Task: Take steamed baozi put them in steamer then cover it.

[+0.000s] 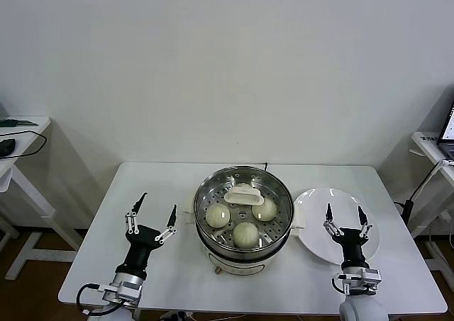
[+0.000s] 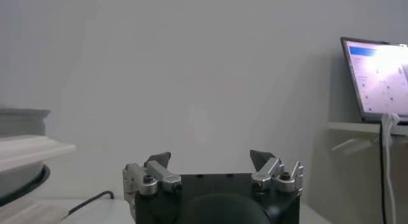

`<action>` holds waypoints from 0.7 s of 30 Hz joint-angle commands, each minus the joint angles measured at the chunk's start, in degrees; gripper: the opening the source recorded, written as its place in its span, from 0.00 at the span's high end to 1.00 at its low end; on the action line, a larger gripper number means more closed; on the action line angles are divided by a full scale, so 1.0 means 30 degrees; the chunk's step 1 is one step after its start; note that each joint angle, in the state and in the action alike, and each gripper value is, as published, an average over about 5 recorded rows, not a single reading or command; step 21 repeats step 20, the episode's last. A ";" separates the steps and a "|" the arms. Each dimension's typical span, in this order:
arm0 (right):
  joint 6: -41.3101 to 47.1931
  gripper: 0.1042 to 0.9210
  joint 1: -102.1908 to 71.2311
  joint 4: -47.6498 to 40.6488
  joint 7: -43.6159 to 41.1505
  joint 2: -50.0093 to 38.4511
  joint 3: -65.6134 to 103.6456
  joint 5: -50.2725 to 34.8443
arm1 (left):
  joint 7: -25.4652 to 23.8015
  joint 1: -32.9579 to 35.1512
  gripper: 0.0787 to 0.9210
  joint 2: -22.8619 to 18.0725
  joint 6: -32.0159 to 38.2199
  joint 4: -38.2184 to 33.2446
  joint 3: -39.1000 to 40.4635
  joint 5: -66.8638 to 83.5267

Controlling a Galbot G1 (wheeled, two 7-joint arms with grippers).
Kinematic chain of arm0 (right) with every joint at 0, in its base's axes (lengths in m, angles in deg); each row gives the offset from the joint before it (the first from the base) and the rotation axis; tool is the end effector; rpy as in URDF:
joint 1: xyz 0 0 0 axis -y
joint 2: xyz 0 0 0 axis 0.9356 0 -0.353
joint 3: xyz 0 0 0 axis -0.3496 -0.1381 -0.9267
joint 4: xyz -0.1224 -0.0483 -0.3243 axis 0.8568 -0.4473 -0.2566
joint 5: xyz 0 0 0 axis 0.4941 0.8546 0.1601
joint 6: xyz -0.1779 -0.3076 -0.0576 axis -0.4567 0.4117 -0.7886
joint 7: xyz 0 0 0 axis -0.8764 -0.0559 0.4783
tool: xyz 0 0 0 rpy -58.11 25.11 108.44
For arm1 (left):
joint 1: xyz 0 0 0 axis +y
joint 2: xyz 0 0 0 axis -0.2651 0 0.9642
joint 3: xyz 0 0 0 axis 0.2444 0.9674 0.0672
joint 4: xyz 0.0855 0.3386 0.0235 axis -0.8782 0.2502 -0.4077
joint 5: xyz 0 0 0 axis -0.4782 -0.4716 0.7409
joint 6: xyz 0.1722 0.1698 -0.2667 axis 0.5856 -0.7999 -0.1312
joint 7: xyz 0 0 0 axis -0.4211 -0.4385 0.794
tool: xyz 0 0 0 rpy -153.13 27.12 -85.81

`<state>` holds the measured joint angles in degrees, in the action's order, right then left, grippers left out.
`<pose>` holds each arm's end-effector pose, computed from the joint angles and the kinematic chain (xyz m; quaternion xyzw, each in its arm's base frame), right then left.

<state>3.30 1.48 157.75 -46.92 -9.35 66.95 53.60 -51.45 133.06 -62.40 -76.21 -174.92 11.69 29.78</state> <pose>0.2384 -0.1196 -0.4053 0.0831 0.9946 -0.0279 0.0548 0.1978 0.0289 -0.3159 0.0702 0.9640 0.2439 0.0792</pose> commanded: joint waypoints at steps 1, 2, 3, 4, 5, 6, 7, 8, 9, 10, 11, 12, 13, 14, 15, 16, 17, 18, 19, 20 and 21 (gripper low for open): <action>0.0464 0.12 -0.0476 0.0383 -0.0144 -0.0138 0.0224 -0.0698 | -0.0357 0.0382 0.12 -0.0168 0.2843 0.1480 -0.1757 0.3704; 0.0490 0.12 -0.0480 0.0381 -0.0147 -0.0148 0.0224 -0.0731 | -0.0359 0.0381 0.12 -0.0176 0.2840 0.1473 -0.1747 0.3695; 0.0502 0.12 -0.0482 0.0377 -0.0147 -0.0152 0.0219 -0.0748 | -0.0362 0.0384 0.12 -0.0186 0.2840 0.1459 -0.1749 0.3682; 0.0507 0.12 -0.0481 0.0370 -0.0144 -0.0147 0.0212 -0.0746 | -0.0366 0.0387 0.12 -0.0194 0.2846 0.1440 -0.1757 0.3671; 0.0508 0.12 -0.0481 0.0362 -0.0145 -0.0133 0.0192 -0.0740 | -0.0374 0.0389 0.12 -0.0201 0.2848 0.1425 -0.1777 0.3665; 0.0504 0.12 -0.0479 0.0351 -0.0146 -0.0114 0.0168 -0.0722 | -0.0382 0.0386 0.12 -0.0207 0.2847 0.1416 -0.1802 0.3656; 0.0498 0.12 -0.0477 0.0336 -0.0146 -0.0096 0.0141 -0.0703 | -0.0391 0.0380 0.12 -0.0209 0.2848 0.1418 -0.1827 0.3650; 0.0491 0.12 -0.0468 0.0311 -0.0149 -0.0075 0.0114 -0.0687 | -0.0403 0.0370 0.12 -0.0204 0.2846 0.1432 -0.1845 0.3646; 0.0482 0.12 -0.0457 0.0282 -0.0153 -0.0054 0.0090 -0.0665 | -0.0413 0.0360 0.12 -0.0198 0.2842 0.1456 -0.1863 0.3639; 0.0475 0.12 -0.0446 0.0254 -0.0157 -0.0040 0.0074 -0.0640 | -0.0419 0.0353 0.12 -0.0190 0.2839 0.1479 -0.1872 0.3631; 0.0469 0.12 -0.0435 0.0230 -0.0166 -0.0029 0.0060 -0.0621 | -0.0422 0.0349 0.12 -0.0183 0.2839 0.1497 -0.1880 0.3626; 0.0461 0.12 -0.0427 0.0213 -0.0172 -0.0018 0.0045 -0.0598 | -0.0423 0.0348 0.12 -0.0179 0.2841 0.1513 -0.1888 0.3617; 0.0456 0.12 -0.0423 0.0209 -0.0175 -0.0011 0.0032 -0.0573 | -0.0417 0.0349 0.12 -0.0177 0.2830 0.1521 -0.1899 0.3605; 0.0448 0.12 -0.0424 0.0209 -0.0177 -0.0001 0.0019 -0.0551 | -0.0410 0.0351 0.12 -0.0176 0.2810 0.1526 -0.1908 0.3593; 0.0437 0.12 -0.0427 0.0212 -0.0175 0.0010 0.0009 -0.0531 | -0.0404 0.0353 0.12 -0.0174 0.2785 0.1534 -0.1916 0.3579; 0.0424 0.12 -0.0431 0.0217 -0.0169 0.0019 0.0003 -0.0512 | -0.0398 0.0354 0.12 -0.0173 0.2754 0.1544 -0.1924 0.3564; 0.0415 0.12 -0.0440 0.0220 -0.0163 0.0028 0.0000 -0.0496 | -0.0392 0.0354 0.12 -0.0171 0.2715 0.1558 -0.1929 0.3548; 0.0403 0.12 -0.0449 0.0222 -0.0157 0.0036 0.0000 -0.0483 | -0.0391 0.0355 0.12 -0.0167 0.2688 0.1571 -0.1928 0.3535; 0.0398 0.12 -0.0453 0.0222 -0.0153 0.0039 0.0000 -0.0473 | -0.0391 0.0355 0.12 -0.0164 0.2676 0.1579 -0.1928 0.3530; 0.0395 0.12 -0.0459 0.0224 -0.0149 0.0041 0.0000 -0.0468 | -0.0390 0.0356 0.12 -0.0162 0.2664 0.1585 -0.1927 0.3525; 0.0395 0.12 -0.0459 0.0224 -0.0149 0.0041 0.0000 -0.0468 | -0.0390 0.0356 0.12 -0.0162 0.2664 0.1585 -0.1927 0.3525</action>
